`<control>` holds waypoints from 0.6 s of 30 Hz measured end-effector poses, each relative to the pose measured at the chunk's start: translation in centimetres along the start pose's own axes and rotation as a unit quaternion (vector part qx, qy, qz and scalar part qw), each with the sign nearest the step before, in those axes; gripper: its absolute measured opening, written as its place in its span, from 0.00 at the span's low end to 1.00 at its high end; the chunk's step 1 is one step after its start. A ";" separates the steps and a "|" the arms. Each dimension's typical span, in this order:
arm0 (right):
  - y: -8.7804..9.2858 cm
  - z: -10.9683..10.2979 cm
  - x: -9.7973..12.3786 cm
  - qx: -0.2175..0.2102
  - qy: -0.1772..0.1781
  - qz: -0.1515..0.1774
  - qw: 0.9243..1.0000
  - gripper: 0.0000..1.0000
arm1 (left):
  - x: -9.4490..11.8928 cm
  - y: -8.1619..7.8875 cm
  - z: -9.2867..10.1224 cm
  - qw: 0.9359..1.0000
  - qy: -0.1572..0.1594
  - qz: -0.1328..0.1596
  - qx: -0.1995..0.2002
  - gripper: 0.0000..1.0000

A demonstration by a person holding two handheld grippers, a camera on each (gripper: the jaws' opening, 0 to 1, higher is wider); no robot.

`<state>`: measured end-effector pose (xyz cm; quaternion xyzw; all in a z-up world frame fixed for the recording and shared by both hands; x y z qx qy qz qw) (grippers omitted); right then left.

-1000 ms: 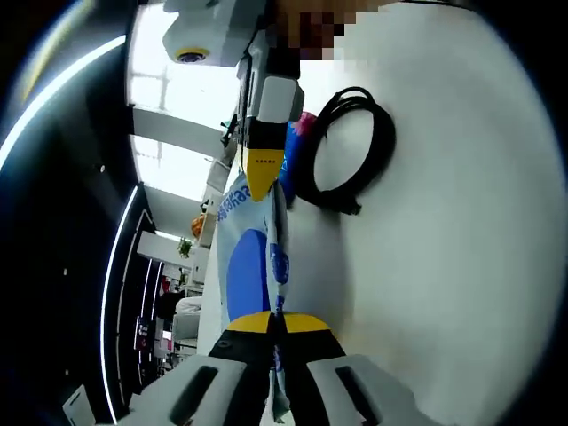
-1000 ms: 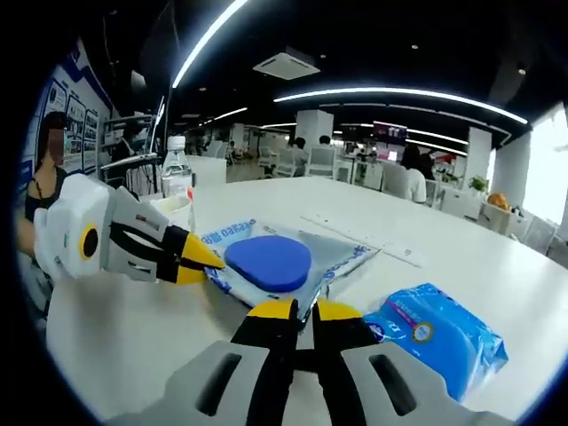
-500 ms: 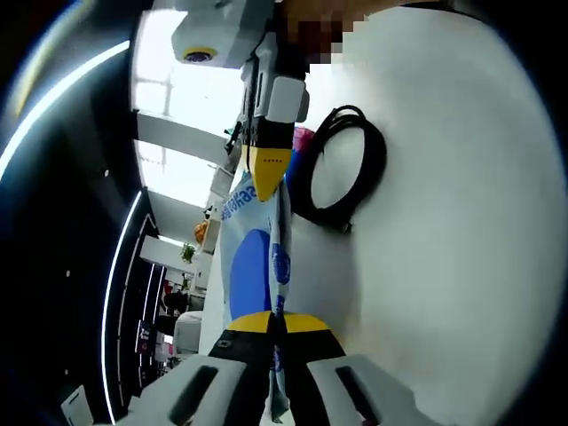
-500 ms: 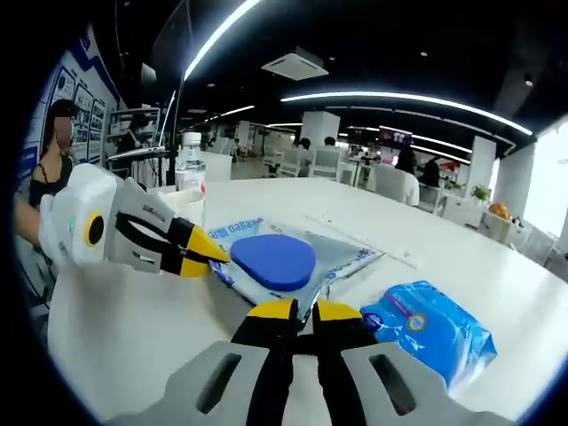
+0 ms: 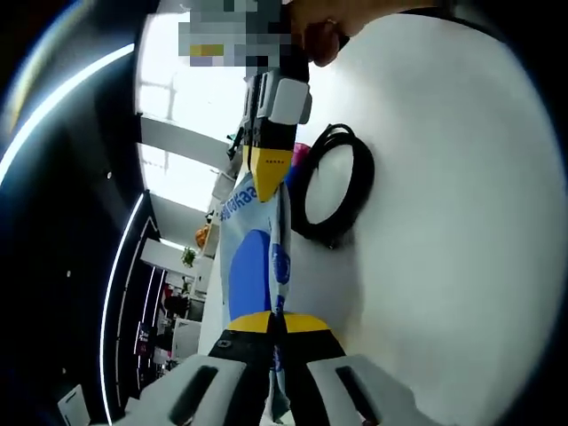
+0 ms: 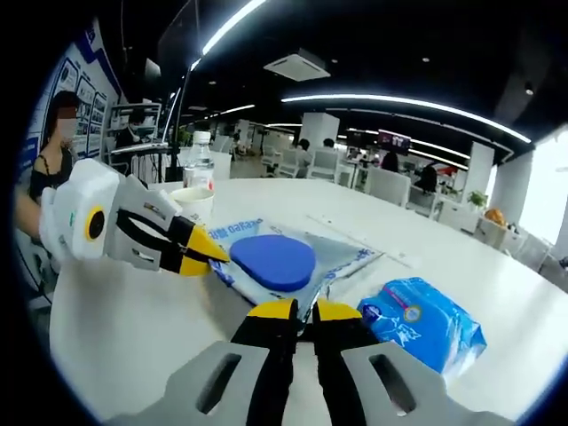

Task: Arrange the tabletop items into an orderly group along one side of the table until the central work area is clear of visible clutter.

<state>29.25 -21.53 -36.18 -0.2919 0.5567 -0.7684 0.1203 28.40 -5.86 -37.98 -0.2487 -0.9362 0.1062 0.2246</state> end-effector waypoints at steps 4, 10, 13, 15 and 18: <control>0.0 -0.3 0.2 0.008 0.002 -0.002 1.000 0.05 | 0.5 -0.1 0.3 1.000 0.001 0.003 0.002 0.00; 0.1 -0.7 0.7 0.015 0.006 -0.002 1.000 0.05 | 0.5 0.0 0.3 1.000 -0.001 0.007 0.008 0.01; 0.1 -0.9 0.9 0.016 0.007 -0.002 1.000 0.05 | 0.6 -0.1 0.3 1.000 -0.001 0.008 0.008 0.00; 0.1 -0.9 0.9 0.016 0.007 -0.002 1.000 0.05 | 0.6 -0.2 0.4 1.000 0.000 0.008 0.005 0.00; 0.0 -0.9 1.0 0.017 0.007 -0.002 1.000 0.05 | 0.8 -0.2 0.4 1.000 -0.001 0.009 0.004 0.00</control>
Point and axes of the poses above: the point that each gripper's makers call its tool centre point, and the gripper's own axes: x roughly backward along the fingers, z roughly to its right, y roughly out of its underside, the point moved 6 cm from there along x, roughly backward along the fingers, and after that the axes turned 2 degrees about y, right-handed, at the moved point
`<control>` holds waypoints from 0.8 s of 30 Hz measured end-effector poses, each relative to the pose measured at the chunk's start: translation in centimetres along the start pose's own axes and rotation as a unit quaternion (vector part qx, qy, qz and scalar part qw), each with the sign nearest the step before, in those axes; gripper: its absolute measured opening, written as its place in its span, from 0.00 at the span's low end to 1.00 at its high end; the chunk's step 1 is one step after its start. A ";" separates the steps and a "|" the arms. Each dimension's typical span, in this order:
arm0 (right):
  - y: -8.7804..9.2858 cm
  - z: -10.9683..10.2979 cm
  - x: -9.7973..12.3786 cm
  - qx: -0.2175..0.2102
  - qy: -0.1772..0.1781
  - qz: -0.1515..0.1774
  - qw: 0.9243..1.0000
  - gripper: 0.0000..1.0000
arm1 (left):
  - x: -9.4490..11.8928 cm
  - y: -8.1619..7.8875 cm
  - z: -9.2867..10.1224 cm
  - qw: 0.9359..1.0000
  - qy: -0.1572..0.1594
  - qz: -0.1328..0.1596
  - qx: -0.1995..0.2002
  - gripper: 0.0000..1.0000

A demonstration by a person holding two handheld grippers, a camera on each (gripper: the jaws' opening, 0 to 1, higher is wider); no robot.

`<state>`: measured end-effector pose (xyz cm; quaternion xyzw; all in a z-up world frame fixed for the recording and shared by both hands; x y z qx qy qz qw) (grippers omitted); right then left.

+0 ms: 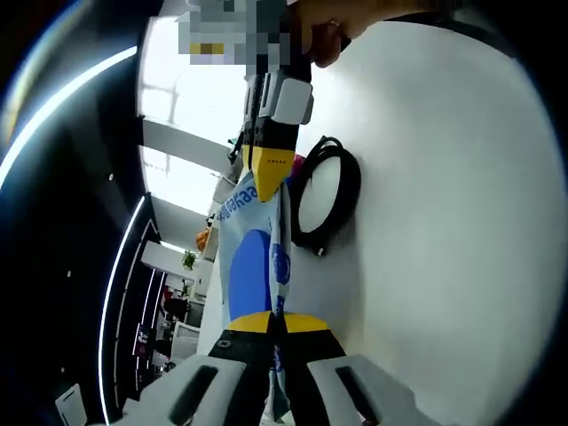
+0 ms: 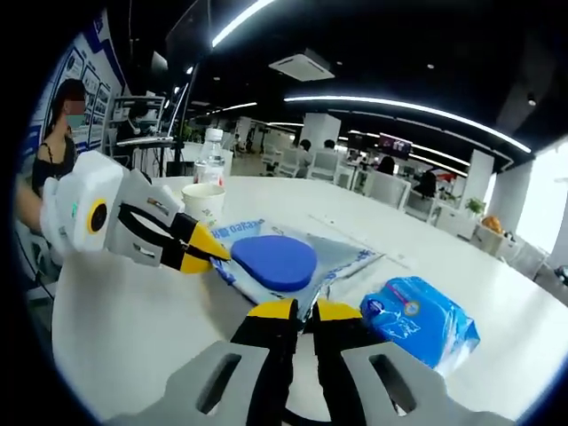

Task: Arrange the tabletop items into an orderly group along one side of the table until the central work area is clear of visible clutter.

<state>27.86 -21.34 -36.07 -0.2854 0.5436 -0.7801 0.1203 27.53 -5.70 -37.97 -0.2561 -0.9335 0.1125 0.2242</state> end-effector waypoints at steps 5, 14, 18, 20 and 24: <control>-0.1 -0.1 0.2 -0.001 0.000 0.002 1.000 0.05 | 0.2 0.0 0.0 1.000 -0.001 0.002 0.001 0.01; 0.7 -1.1 1.2 -0.004 -0.004 0.002 1.000 0.05 | 1.2 -0.7 1.1 1.000 0.004 0.008 0.000 0.01; 1.1 -1.6 1.7 0.001 -0.002 0.000 1.000 0.05 | 1.7 -1.0 1.8 1.000 0.009 0.012 0.002 0.01; 1.4 -1.9 1.9 0.011 0.000 -0.006 1.000 0.05 | 1.8 -1.1 2.0 1.000 0.010 0.013 0.002 0.01; 1.6 -1.9 2.1 0.012 0.000 -0.008 1.000 0.05 | 2.0 -1.3 2.2 1.000 0.013 0.015 0.002 0.01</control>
Point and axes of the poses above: the point that each gripper's makers call its tool centre point, and the gripper's own axes: x roughly backward along the fingers, z roughly to its right, y roughly out of its underside, the point moved 6 cm from there along x, roughly backward along the fingers, and after that the axes turned 2 degrees about y, right-handed, at the moved point
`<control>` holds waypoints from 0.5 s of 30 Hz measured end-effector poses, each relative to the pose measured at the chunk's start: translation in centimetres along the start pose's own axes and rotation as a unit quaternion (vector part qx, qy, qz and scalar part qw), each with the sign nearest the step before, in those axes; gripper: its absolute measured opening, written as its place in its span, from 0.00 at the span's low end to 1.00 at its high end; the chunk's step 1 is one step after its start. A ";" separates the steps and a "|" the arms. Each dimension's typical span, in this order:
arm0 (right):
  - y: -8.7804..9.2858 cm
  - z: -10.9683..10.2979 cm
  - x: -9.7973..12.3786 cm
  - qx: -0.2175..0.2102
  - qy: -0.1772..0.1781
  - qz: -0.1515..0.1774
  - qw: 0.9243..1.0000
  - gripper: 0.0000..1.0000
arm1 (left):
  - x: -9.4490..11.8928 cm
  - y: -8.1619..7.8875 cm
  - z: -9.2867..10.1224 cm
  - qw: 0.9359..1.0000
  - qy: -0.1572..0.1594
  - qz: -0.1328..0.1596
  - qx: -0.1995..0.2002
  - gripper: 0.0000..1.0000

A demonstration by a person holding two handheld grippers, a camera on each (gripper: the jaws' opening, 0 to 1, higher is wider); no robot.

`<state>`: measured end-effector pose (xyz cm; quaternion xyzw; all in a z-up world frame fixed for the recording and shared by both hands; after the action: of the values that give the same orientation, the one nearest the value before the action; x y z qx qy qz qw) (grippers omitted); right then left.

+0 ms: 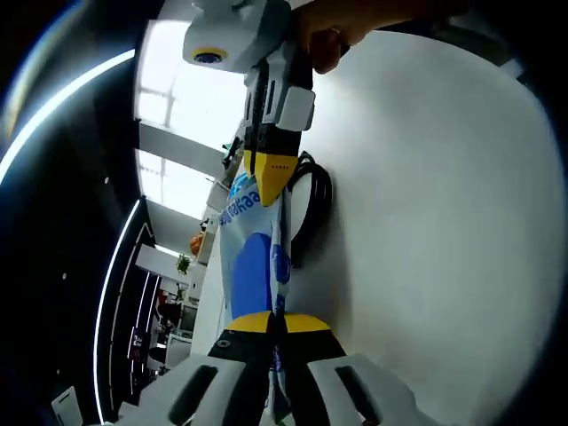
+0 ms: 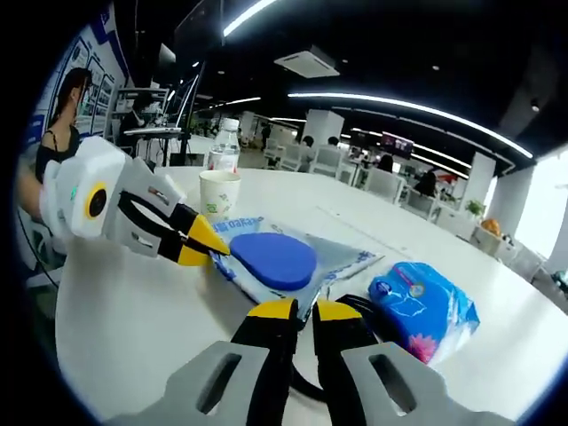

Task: Arrange the tabletop items into an orderly group along one side of the table until the central work area is clear of visible clutter.

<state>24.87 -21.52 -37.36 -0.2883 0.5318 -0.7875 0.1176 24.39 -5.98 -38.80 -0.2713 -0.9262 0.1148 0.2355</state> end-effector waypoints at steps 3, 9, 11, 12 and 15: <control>0.1 -0.1 0.2 -0.008 -0.002 0.004 1.000 0.05 | 0.3 -0.1 0.2 1.000 0.001 0.002 0.001 0.01; 0.4 -0.7 0.6 -0.006 -0.003 0.004 1.000 0.05 | 1.2 -0.6 0.9 1.000 0.007 0.008 0.002 0.01; 0.6 -0.8 0.7 -0.008 -0.004 0.002 1.000 0.05 | 1.3 -0.6 1.0 1.000 0.008 0.009 0.002 0.01; 0.7 -0.8 0.7 -0.009 -0.005 0.003 1.000 0.05 | 1.3 -0.6 1.0 1.000 0.009 0.009 0.002 0.01; 0.7 -1.0 0.9 -0.013 -0.005 0.005 1.000 0.05 | 1.3 -0.6 1.0 1.000 0.011 0.011 0.006 0.01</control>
<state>23.46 -21.51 -37.98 -0.2908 0.5430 -0.7785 0.1205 22.63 -5.82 -38.97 -0.2814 -0.9196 0.1205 0.2461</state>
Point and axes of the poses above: the point that each gripper's makers call its tool centre point, and the gripper's own axes: x roughly backward along the fingers, z roughly to its right, y roughly out of its underside, the point moved 6 cm from there along x, roughly backward along the fingers, and after that the axes turned 2 degrees about y, right-handed, at the moved point
